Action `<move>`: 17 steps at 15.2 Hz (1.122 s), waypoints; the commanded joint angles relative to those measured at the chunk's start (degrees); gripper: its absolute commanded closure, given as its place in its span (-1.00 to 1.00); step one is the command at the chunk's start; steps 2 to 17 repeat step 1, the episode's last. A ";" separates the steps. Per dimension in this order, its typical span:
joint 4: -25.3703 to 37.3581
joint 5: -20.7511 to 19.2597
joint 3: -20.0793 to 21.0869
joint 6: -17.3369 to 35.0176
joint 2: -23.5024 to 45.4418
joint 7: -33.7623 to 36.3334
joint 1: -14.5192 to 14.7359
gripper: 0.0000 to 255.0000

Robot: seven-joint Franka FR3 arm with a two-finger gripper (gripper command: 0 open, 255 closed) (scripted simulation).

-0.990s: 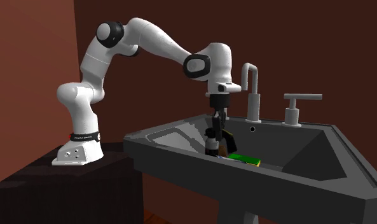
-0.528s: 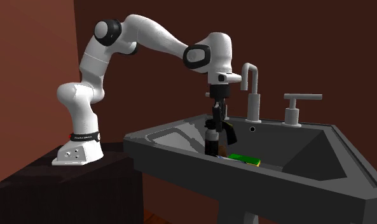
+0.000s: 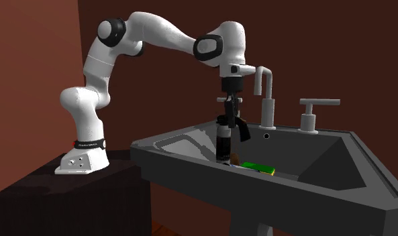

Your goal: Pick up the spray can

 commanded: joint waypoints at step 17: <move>0.23 -0.05 -0.03 -0.40 -0.17 0.02 0.01 1.00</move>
